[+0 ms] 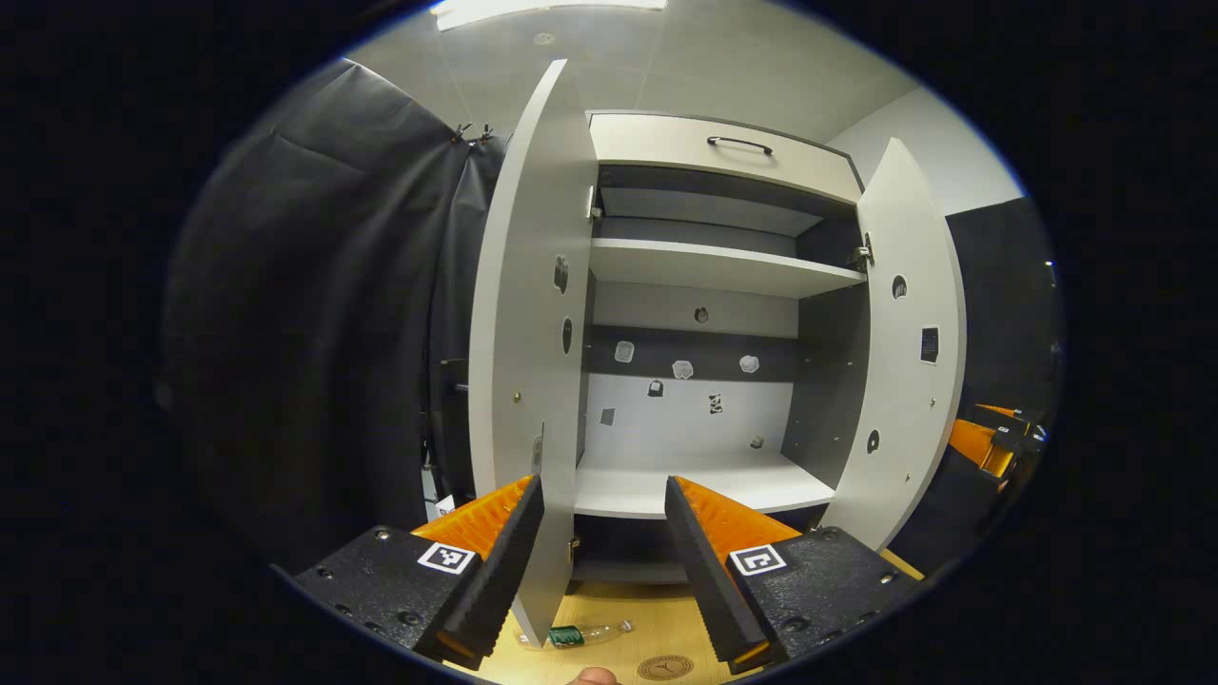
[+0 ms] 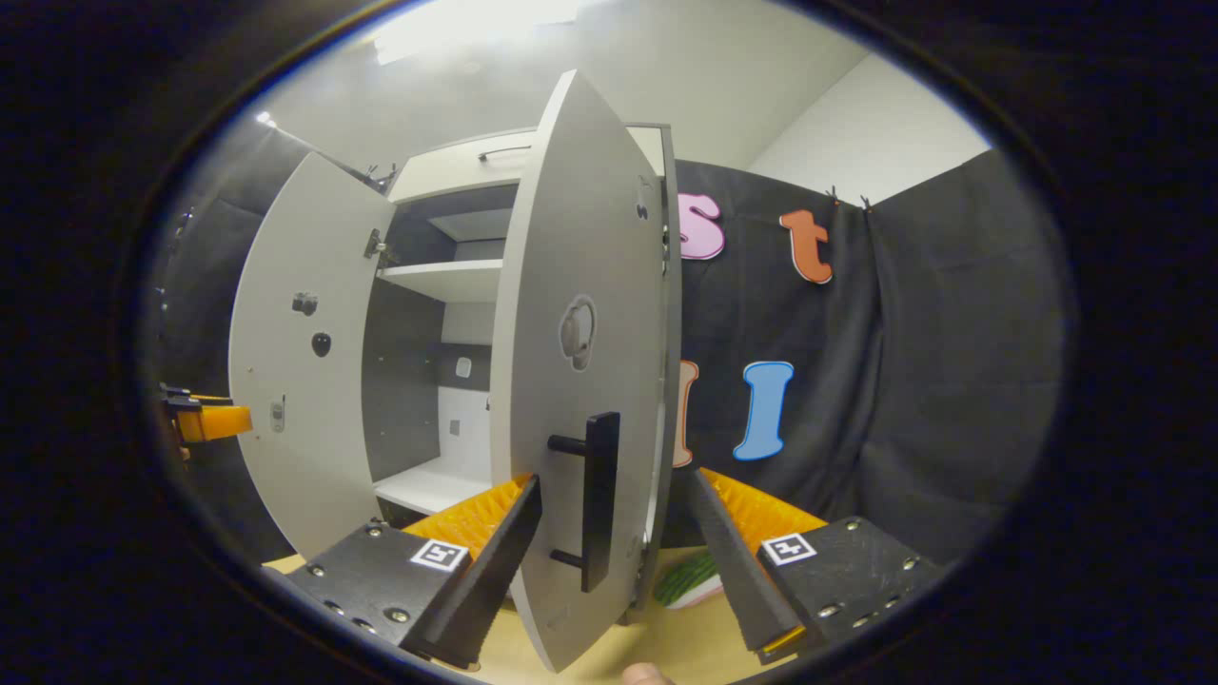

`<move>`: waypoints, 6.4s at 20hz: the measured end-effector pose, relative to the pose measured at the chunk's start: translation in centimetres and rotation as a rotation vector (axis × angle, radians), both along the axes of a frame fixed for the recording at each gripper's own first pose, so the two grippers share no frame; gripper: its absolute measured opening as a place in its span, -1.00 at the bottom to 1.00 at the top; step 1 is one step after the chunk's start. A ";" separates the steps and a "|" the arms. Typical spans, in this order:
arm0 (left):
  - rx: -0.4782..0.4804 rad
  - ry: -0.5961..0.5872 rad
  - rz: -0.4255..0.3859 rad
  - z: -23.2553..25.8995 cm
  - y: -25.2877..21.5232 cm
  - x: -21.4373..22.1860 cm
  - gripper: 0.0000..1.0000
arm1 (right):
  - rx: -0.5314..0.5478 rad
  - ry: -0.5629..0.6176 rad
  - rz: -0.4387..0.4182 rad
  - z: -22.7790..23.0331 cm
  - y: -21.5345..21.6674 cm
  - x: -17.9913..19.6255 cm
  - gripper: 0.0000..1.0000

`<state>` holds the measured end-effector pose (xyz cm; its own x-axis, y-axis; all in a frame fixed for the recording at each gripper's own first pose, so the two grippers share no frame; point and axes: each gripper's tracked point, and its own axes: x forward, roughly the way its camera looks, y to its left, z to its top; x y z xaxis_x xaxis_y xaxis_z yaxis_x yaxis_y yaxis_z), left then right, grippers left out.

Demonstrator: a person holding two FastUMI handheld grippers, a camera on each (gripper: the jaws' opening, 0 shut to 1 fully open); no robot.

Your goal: Grasp the bottle in the cabinet with the left hand and place it on the coaster, then close the right door with the right hand and the left door with the left hand.

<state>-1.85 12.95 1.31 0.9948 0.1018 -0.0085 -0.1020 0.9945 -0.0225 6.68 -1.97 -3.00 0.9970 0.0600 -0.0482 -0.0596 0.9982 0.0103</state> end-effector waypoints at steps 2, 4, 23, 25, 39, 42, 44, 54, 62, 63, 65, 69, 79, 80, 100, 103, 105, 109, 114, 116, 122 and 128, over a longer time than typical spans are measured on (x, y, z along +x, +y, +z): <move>0.007 0.002 0.014 0.0 0.6 -0.1 0.65 | 0.008 0.006 0.003 -0.2 0.4 0.4 0.92; 0.012 0.003 0.027 0.0 1.0 -0.2 0.65 | 0.005 0.006 -0.004 -0.2 0.4 1.2 0.84; -0.002 0.014 0.241 -0.9 8.6 -3.5 0.64 | 0.066 0.072 0.235 -4.7 10.8 5.1 0.86; -0.011 0.026 0.266 -1.5 10.0 -3.7 0.64 | 0.072 0.086 0.240 -5.9 11.6 5.0 0.93; -0.020 0.007 0.269 -1.8 15.6 -0.8 0.64 | 0.070 0.123 0.173 -8.4 13.5 7.6 0.94; -0.031 0.016 0.240 -2.1 15.6 -0.3 0.53 | 0.086 0.128 0.161 -8.5 13.6 7.8 0.86; -0.023 0.013 0.216 -2.0 15.6 0.3 0.65 | 0.090 0.129 0.146 -8.6 13.4 8.1 0.93; 0.014 0.022 0.138 -1.7 15.6 2.2 0.65 | 0.083 0.068 0.107 -7.0 12.8 5.7 0.86; 0.036 0.039 0.084 -1.8 15.2 2.7 0.53 | 0.070 0.078 0.066 -7.5 11.3 3.6 0.86; 0.039 0.039 0.077 -1.8 15.2 2.7 0.64 | 0.070 0.077 0.062 -7.5 11.1 3.4 0.86; 0.044 0.038 0.065 -1.7 15.0 2.8 0.64 | 0.077 0.072 0.055 -7.2 10.8 2.8 0.94; 0.039 0.038 0.054 -1.7 14.9 2.8 0.64 | 0.081 0.067 0.040 -7.0 10.0 1.9 0.86; 0.038 0.032 0.014 -1.7 13.6 2.8 0.63 | 0.082 0.051 0.004 -6.4 7.8 -0.3 0.94; 0.036 0.028 0.008 -1.6 13.3 2.8 0.63 | 0.082 0.052 -0.001 -6.5 7.5 -0.3 0.86; -0.001 0.028 -0.145 -2.3 4.1 4.8 0.62 | 0.111 0.068 -0.087 -7.2 0.5 -4.1 0.86; 0.004 0.027 -0.176 -2.4 2.2 5.5 0.63 | 0.117 0.066 -0.101 -7.1 -0.8 -4.4 0.94; -0.007 0.027 -0.201 -2.6 0.9 6.3 0.63 | 0.117 0.066 -0.113 -7.2 -1.6 -4.5 0.94; -0.037 0.021 -0.265 -2.6 -2.4 8.0 0.63 | 0.120 0.067 -0.150 -7.4 -3.8 -4.8 0.93; -0.025 0.008 -0.308 -2.4 -4.7 9.8 0.63 | 0.117 0.064 -0.199 -7.4 -6.5 -5.6 0.94; -0.034 0.004 -0.323 -2.2 -5.4 10.5 0.63 | 0.118 0.063 -0.214 -7.5 -7.2 -5.8 0.95; -0.011 -0.005 -0.344 -2.0 -6.6 11.9 0.63 | 0.125 0.052 -0.235 -7.2 -7.8 -5.9 0.95; -0.002 -0.006 -0.349 -2.0 -7.6 14.3 0.63 | 0.114 0.046 -0.234 -7.0 -7.9 -5.9 0.95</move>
<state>12.47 5.40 -0.72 0.9696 -0.2447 -0.0026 0.2445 0.9694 -0.0235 0.77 -9.89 -9.96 0.9813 -0.1644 -0.1000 0.1760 0.9770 0.1207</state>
